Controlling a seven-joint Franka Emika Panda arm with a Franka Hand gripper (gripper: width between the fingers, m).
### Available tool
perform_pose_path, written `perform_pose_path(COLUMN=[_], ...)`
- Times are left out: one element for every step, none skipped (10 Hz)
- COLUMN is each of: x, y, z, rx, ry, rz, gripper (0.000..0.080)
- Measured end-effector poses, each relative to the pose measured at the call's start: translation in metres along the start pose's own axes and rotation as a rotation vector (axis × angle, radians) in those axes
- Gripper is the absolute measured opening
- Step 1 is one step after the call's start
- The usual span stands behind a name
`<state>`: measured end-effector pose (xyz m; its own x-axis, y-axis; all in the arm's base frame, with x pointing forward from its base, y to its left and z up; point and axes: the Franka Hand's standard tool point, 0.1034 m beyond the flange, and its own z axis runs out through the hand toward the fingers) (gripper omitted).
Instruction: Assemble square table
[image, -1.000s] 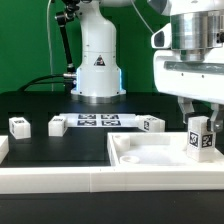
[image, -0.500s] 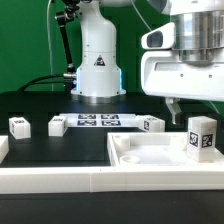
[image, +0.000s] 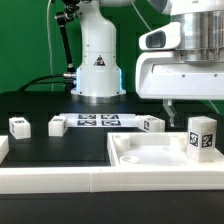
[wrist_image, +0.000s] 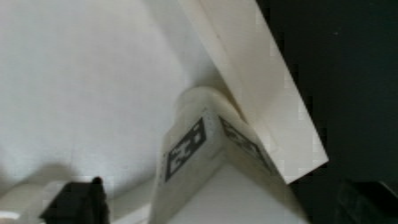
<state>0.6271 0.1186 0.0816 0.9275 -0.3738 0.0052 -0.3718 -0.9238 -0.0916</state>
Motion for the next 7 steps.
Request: perform_pose_path(x=[0.0006,0.002,0.003,0.0045,0.0054,0.0052,0.0044], y=[0.0001,0.0017,0.0027,0.004,0.0056,0.0053,0.0041], z=[-0.0005,-0.0009,-0.0012,-0.0013,-0.0011,-0.0011,-0.001], rx=[0.0,0.0,0.0,0.001,0.0,0.0,0.0], ry=[0.0,0.001,0.002,0.006,0.006,0.006,0.006], rz=[-0.091,-0.199,-0.273,-0.327,-0.414,-0.464,-0.469], gripper=[0.0649,0.0649,0.0649,0.0649,0.0649,0.0649,0.0649])
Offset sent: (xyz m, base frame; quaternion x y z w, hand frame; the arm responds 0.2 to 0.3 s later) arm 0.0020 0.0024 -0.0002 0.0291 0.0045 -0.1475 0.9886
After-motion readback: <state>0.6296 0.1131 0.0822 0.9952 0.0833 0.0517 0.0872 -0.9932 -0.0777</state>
